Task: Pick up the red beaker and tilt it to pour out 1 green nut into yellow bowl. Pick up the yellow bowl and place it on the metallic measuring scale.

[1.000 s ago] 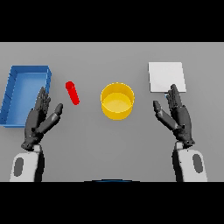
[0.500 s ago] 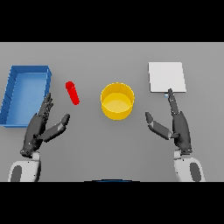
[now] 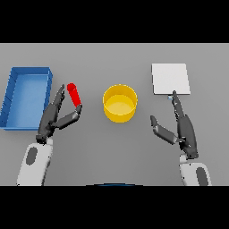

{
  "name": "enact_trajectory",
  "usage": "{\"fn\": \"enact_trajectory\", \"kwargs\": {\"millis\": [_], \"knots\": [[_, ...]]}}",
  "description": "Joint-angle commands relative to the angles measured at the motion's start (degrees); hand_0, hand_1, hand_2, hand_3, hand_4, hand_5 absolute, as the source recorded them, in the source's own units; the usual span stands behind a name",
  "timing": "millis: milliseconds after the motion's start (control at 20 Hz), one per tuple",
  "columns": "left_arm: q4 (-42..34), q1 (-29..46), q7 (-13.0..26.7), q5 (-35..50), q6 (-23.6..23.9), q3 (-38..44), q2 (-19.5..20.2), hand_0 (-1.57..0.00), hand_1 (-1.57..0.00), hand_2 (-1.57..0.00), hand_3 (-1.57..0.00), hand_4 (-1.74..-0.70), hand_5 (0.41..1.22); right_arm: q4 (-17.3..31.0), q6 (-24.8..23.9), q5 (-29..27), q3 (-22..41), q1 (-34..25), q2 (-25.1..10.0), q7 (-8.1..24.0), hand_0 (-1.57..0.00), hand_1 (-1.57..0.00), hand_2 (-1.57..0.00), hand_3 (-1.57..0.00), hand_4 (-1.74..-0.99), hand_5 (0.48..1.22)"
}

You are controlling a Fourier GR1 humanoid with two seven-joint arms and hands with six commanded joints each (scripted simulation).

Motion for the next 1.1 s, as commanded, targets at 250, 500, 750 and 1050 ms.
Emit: {"fn": "enact_trajectory", "kwargs": {"millis": [250, 500, 750, 1050], "knots": [[9.7, -7.3, -3.4, 0.3, 0.3, 2.4, 0.2, 0.00, 0.00, 0.00, 0.00, -1.28, 0.682, 0.1, -0.2, 0.1, -0.4, -0.2, -0.4, 0.2, 0.00, 0.00, 0.00, 0.00, -1.266, 0.635], [14.4, -12.0, -2.9, -0.7, 1.4, 2.8, -0.4, 0.00, 0.00, 0.00, 0.00, -1.30, 0.690, 0.8, -0.4, 0.4, -0.2, -0.8, -0.2, 0.1, 0.00, 0.00, 0.00, 0.00, -1.271, 0.646], [19.6, -16.0, -3.1, -0.6, 1.7, 3.9, -0.7, 0.00, 0.00, 0.00, 0.00, -1.29, 0.683, 0.9, -0.7, -0.2, -0.5, -0.5, 0.6, 1.4, 0.00, 0.00, 0.00, 0.00, -1.265, 0.638], [23.1, -18.2, -6.7, 1.3, 1.3, 5.8, -1.5, 0.00, 0.00, 0.00, 0.00, -1.35, 0.704, 0.3, -0.7, 0.5, -0.6, -0.6, -0.4, 1.5, 0.00, 0.00, 0.00, 0.00, -1.261, 0.641]]}}
